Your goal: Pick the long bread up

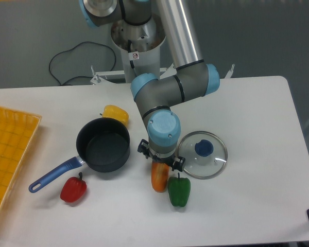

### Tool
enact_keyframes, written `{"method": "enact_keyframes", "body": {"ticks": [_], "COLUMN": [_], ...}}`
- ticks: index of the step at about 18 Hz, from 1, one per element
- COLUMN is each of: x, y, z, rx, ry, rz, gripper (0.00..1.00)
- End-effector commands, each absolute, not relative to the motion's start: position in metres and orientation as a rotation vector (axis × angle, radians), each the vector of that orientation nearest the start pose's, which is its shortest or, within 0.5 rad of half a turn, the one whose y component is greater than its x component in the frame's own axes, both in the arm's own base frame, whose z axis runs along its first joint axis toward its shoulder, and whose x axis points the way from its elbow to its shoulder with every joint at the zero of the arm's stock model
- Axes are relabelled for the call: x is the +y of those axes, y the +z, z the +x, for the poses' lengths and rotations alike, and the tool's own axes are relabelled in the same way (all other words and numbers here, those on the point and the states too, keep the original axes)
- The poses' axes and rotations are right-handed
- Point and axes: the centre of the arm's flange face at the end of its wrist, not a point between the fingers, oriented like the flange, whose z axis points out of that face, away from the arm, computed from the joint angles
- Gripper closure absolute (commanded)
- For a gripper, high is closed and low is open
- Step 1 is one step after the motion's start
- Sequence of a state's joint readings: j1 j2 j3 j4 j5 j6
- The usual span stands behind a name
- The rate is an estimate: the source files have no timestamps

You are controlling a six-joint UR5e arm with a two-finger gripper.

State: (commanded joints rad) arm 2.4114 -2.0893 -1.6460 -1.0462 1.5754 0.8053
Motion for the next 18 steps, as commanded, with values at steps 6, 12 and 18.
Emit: {"method": "enact_keyframes", "body": {"ticks": [6,12,18], "x": [0.507,0.509,0.514], "y": [0.195,0.191,0.186], "z": [-0.387,-0.382,-0.377], "rx": [-0.08,-0.108,-0.09], "ry": [-0.037,-0.047,-0.059], "rz": [-3.249,-3.247,-3.255], "gripper": [0.0,0.0,0.0]}}
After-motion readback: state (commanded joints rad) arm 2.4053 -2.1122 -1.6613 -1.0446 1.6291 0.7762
